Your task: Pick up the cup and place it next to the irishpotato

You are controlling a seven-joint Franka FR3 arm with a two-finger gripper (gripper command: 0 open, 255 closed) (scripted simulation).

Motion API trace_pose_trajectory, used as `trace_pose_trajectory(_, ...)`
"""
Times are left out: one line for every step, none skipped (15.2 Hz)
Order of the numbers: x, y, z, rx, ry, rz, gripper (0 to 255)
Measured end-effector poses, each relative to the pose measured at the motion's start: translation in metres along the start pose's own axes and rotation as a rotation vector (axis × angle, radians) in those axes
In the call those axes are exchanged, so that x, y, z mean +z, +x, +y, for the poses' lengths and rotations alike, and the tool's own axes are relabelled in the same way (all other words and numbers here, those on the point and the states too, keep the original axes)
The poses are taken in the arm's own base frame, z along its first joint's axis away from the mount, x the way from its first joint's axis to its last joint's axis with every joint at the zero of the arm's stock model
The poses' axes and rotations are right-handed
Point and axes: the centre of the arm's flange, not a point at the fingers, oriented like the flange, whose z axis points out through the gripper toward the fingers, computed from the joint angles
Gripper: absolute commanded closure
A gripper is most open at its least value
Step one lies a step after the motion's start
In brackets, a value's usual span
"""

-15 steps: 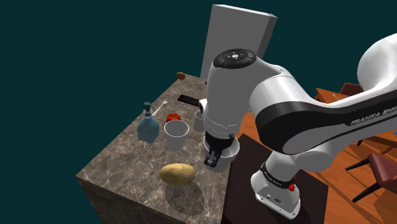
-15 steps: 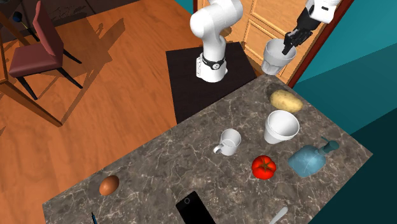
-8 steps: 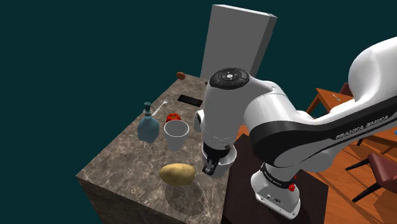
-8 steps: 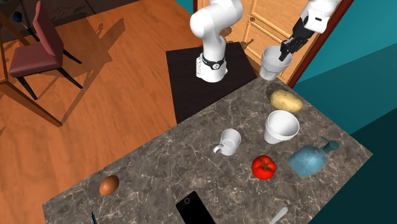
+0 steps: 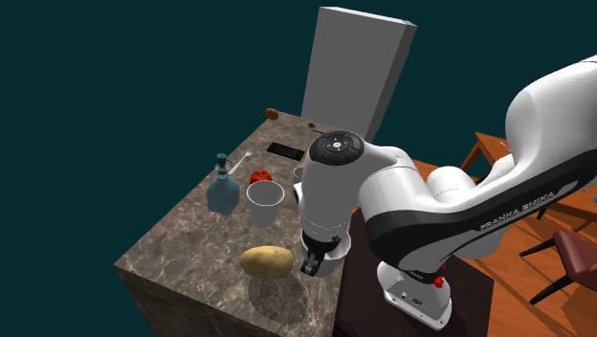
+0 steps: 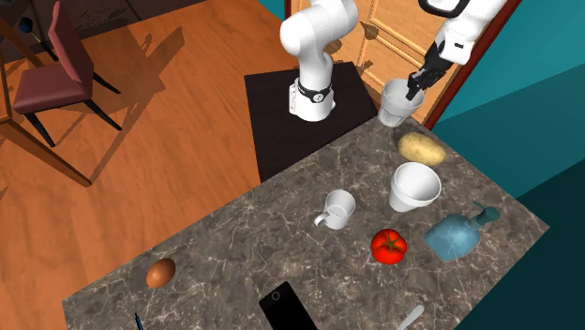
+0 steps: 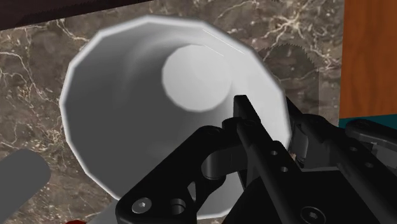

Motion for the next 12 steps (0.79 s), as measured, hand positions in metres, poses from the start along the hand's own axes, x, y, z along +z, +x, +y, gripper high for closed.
trace_pose_trajectory(0.005, 0.0, -0.001, 0.0, 0.0, 0.0, 255)
trace_pose_trajectory(0.011, 0.001, -0.003, 0.0, 0.0, 0.0, 255)
trace_pose_trajectory(0.015, 0.001, -0.003, 0.0, 0.0, 0.0, 255)
trace_pose_trajectory(0.022, 0.001, -0.003, 0.0, 0.0, 0.0, 255)
trace_pose_trajectory(0.027, 0.002, -0.004, 0.0, 0.0, 0.0, 255)
trace_pose_trajectory(0.033, 0.002, -0.005, 0.0, 0.0, 0.0, 255)
trace_pose_trajectory(0.038, 0.002, -0.006, 0.0, 0.0, 0.0, 255)
trace_pose_trajectory(0.042, 0.002, -0.008, 0.0, 0.0, 0.0, 255)
trace_pose_trajectory(0.047, 0.002, -0.008, 0.0, 0.0, 0.0, 255)
trace_pose_trajectory(0.052, 0.003, -0.009, 0.0, 0.0, 0.0, 255)
trace_pose_trajectory(0.058, 0.003, -0.01, 0.0, 0.0, 0.0, 255)
trace_pose_trajectory(0.062, 0.003, -0.011, 0.0, 0.0, 0.0, 255)
